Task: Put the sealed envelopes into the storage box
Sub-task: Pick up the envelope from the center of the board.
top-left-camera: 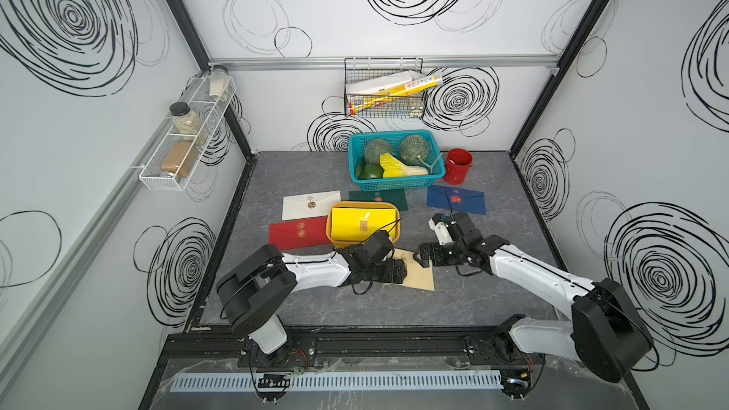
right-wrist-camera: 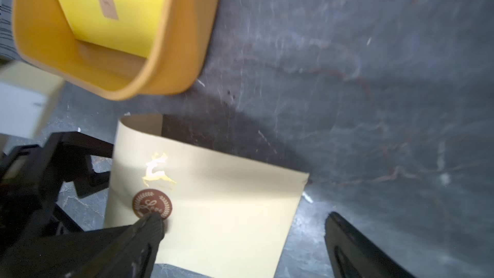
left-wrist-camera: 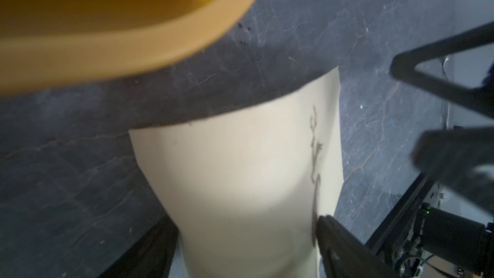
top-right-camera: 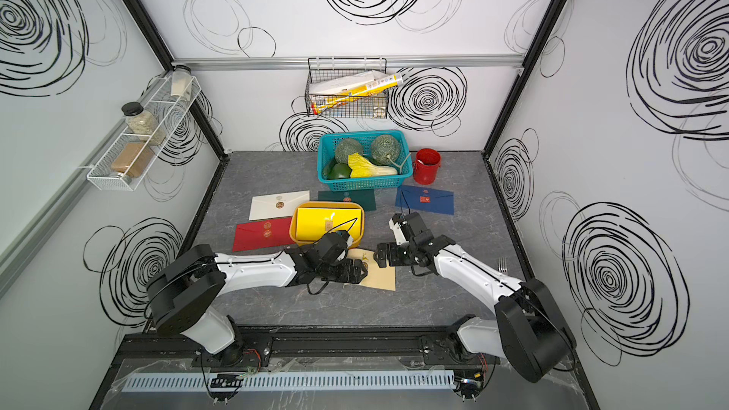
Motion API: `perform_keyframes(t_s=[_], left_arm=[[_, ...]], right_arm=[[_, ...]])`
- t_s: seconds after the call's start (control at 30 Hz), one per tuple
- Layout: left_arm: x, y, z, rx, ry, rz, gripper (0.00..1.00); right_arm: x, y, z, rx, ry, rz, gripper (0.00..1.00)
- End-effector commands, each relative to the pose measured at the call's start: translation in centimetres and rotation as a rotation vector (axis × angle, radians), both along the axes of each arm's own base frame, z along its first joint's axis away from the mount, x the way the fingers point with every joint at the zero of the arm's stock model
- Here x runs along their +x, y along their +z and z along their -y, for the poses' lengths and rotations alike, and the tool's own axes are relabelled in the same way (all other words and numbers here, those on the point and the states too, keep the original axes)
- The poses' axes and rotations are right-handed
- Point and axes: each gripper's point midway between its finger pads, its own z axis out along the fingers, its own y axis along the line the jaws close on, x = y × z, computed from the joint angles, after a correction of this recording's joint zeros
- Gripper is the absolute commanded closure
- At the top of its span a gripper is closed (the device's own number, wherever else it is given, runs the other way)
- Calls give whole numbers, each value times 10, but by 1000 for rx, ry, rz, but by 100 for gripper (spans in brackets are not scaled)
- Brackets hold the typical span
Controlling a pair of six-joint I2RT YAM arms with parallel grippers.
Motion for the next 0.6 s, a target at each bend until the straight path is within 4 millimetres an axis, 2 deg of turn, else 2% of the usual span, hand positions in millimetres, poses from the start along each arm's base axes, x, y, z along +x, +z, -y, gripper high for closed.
perform_keyframes(t_s=[0.0, 0.2, 0.27, 0.43, 0.57], left_arm=[[-31, -52, -47, 213, 9, -126, 12], [-30, -53, -45, 214, 7, -125, 12], [-29, -53, -44, 213, 6, -123, 12], [-29, -52, -44, 218, -2, -121, 12], [-28, -51, -43, 221, -7, -117, 12]], right_arm=[[9, 18, -7, -55, 189, 115, 8], [17, 12, -35, -21, 428, 150, 22], [10, 7, -44, 14, 520, 153, 22], [4, -4, -50, 19, 651, 179, 23], [-1, 4, -64, 101, 743, 208, 22]])
